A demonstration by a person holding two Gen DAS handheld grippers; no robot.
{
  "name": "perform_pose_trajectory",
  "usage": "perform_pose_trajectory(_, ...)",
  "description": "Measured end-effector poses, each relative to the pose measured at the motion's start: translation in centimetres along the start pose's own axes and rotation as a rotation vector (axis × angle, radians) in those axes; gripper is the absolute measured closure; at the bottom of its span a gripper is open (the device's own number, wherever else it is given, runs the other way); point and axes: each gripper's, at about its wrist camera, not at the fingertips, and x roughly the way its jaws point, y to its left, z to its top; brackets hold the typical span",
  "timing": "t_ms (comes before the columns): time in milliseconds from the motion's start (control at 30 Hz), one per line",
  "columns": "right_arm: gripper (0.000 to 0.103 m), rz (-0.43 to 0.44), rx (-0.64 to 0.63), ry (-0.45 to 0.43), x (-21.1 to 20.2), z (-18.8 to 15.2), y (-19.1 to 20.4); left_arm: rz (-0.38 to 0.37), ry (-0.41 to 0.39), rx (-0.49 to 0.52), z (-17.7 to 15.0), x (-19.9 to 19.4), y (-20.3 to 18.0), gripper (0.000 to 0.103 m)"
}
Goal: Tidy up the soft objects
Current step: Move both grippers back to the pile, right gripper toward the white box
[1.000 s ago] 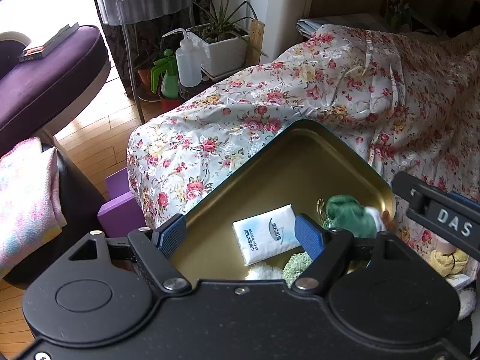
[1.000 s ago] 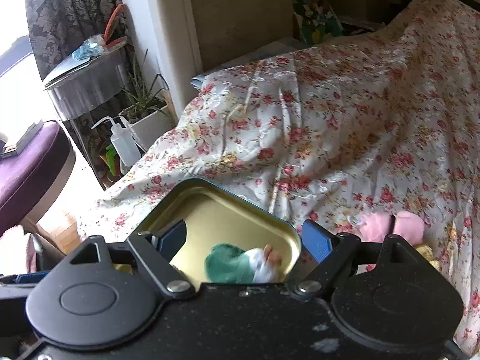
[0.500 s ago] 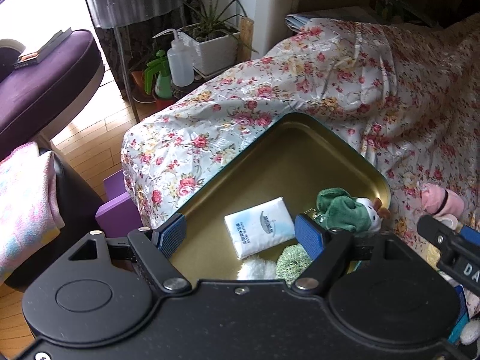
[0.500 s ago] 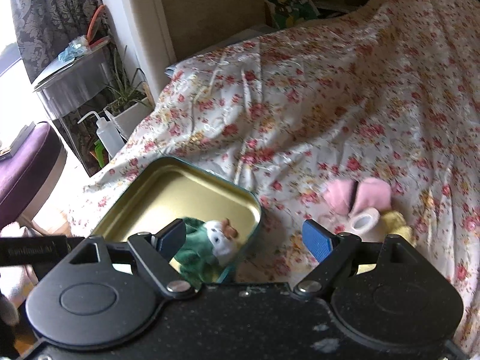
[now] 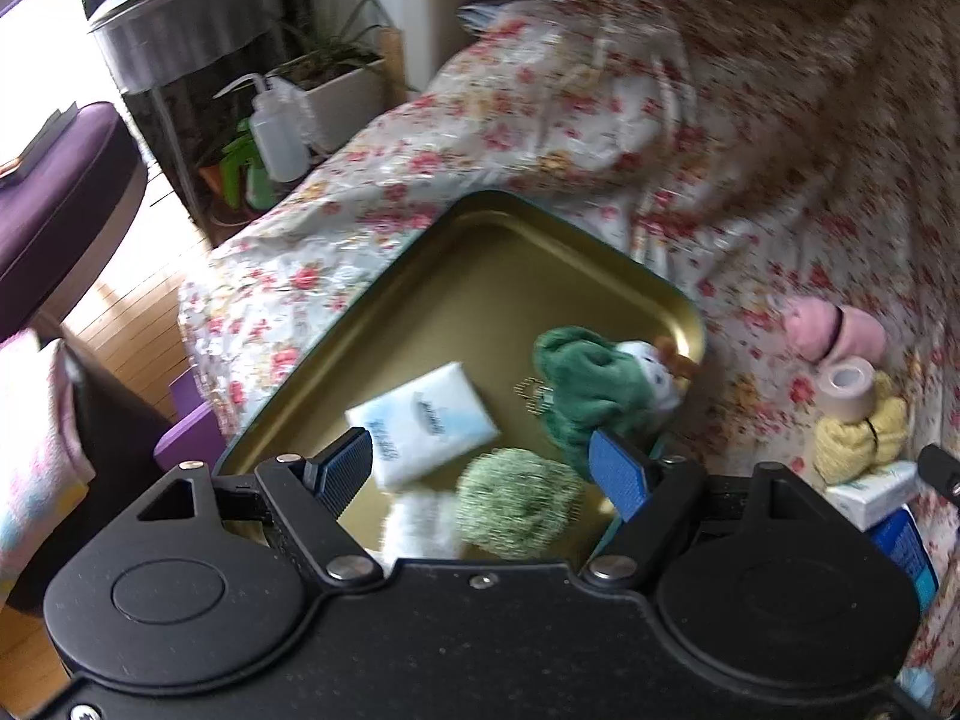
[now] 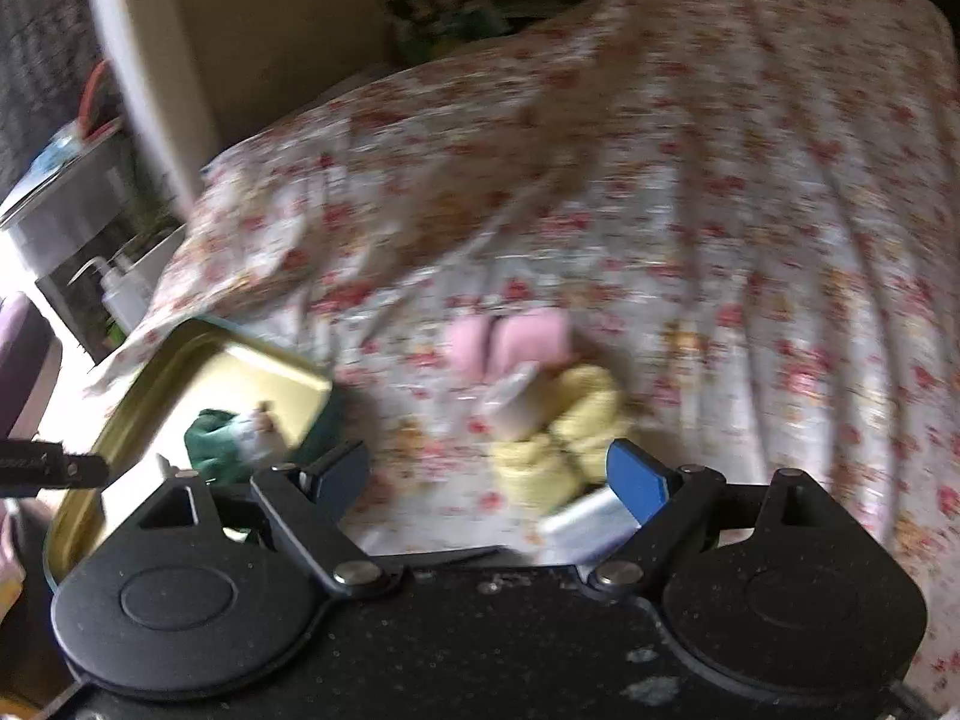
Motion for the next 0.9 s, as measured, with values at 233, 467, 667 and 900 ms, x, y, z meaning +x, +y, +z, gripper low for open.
perform_pose_trajectory(233, 0.015, -0.073, 0.124, -0.007, -0.3, -0.9, -6.1, -0.045, 0.013, 0.090, -0.9, -0.1, -3.7, 0.028)
perform_pose_trajectory(467, 0.014, -0.122, 0.220, 0.013, -0.4, -2.3, -10.6, -0.099, 0.016, 0.188, -2.3, -0.7, -7.1, 0.027)
perform_pose_trajectory(667, 0.014, -0.109, 0.243, 0.031, -0.1, -2.7, -11.2, -0.127, 0.018, 0.249, -3.0, -1.0, -9.5, 0.027)
perform_pose_trajectory(900, 0.014, -0.095, 0.174, 0.057, 1.0, -2.4, -9.3, -0.141, 0.012, 0.264, -2.9, -1.0, -11.1, 0.027)
